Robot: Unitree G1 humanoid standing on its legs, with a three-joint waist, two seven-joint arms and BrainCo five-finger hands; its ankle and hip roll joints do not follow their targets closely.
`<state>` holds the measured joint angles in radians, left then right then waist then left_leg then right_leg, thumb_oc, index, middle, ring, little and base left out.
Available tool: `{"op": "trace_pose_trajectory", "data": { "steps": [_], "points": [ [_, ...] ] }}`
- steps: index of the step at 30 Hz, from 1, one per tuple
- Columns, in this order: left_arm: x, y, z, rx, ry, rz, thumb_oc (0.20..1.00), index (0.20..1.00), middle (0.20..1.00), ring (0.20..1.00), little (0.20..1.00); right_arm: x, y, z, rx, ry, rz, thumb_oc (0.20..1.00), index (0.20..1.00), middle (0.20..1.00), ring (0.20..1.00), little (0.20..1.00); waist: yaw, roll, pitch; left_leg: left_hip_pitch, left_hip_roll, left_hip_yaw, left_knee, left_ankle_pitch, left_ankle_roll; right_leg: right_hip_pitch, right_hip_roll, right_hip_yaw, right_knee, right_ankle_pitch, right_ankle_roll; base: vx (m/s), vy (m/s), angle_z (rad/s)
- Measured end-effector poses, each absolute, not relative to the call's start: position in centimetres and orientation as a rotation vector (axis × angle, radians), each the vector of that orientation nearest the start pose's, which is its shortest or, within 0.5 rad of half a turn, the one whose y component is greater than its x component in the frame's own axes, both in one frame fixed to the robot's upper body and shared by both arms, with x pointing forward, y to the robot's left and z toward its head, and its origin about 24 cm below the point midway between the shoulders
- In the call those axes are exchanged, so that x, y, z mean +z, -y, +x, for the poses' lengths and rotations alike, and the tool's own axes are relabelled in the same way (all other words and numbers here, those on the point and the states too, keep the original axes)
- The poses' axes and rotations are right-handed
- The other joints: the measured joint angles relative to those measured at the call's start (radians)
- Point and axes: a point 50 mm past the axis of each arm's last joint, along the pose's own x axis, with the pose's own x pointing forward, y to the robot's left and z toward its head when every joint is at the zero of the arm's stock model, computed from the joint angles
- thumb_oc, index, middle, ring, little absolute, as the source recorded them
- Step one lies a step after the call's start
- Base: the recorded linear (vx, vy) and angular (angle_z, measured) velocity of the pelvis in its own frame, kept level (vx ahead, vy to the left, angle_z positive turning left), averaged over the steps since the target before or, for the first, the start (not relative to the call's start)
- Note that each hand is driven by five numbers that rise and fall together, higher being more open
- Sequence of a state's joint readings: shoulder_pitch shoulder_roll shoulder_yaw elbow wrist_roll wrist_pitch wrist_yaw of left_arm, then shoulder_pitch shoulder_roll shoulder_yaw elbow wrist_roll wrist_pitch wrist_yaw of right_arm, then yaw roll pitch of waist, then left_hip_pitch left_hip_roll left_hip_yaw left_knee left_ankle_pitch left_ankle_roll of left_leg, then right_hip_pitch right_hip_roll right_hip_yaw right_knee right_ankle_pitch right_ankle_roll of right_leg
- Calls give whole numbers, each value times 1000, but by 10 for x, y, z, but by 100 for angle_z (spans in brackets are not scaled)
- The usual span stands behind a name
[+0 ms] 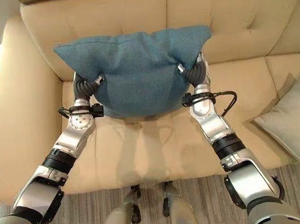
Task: Pick up all the scattered cushions and arrange them neatly on the sofa.
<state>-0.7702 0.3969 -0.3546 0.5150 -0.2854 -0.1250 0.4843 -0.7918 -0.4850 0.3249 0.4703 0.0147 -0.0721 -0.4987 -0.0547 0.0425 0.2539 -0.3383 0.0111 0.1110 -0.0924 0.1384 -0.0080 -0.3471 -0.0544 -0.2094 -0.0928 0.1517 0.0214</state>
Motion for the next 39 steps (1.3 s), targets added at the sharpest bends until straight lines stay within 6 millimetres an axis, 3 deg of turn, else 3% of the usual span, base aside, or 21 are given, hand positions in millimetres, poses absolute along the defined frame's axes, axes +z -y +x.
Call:
{"op": "trace_pose_trajectory", "data": {
  "steps": [5,27,28,29,30,34,39],
  "points": [
    [182,-152,376,188,394,186,200,200,200,200,200,213,174,376,-303,530,-501,200,200,200,200,200,8,1,0,-26,0,3,0,0,0,-25,0,0,0,0,0,13,-8,1],
    [183,-149,378,176,399,198,200,200,200,200,200,211,177,380,-318,514,-510,200,200,200,200,200,2,1,0,-41,0,-13,0,5,-3,-32,1,-13,0,-2,3,9,-17,1],
    [189,-149,381,176,408,212,705,705,705,705,705,214,178,380,-327,520,-512,200,200,200,200,200,1,1,0,-52,1,-14,0,6,-4,-41,1,-15,0,-2,3,-8,-14,5],
    [195,-151,384,187,414,231,1000,1000,1000,1000,1000,218,178,382,-336,525,-514,818,818,818,818,818,-2,1,0,-64,0,-14,0,8,-6,-54,1,-15,0,0,2,0,0,0],
    [203,-153,388,198,423,246,1000,1000,1000,1000,1000,223,180,385,-347,525,-521,1000,1000,1000,1000,1000,-4,1,0,-73,0,-14,0,12,-7,-63,1,-15,0,3,1,-10,-31,2],
    [229,-163,403,237,432,332,1000,1000,1000,1000,1000,250,191,400,-373,507,-682,1000,1000,1000,1000,1000,-8,1,0,-82,1,-14,0,19,-13,-69,1,-20,0,4,1,0,-3,1],
    [259,-207,399,321,480,454,1000,1000,1000,1000,1000,265,232,397,-445,458,-762,1000,1000,1000,1000,1000,-7,1,0,-68,2,-12,0,22,-16,-52,1,-20,1,5,1,20,-3,5]
  ]
}}
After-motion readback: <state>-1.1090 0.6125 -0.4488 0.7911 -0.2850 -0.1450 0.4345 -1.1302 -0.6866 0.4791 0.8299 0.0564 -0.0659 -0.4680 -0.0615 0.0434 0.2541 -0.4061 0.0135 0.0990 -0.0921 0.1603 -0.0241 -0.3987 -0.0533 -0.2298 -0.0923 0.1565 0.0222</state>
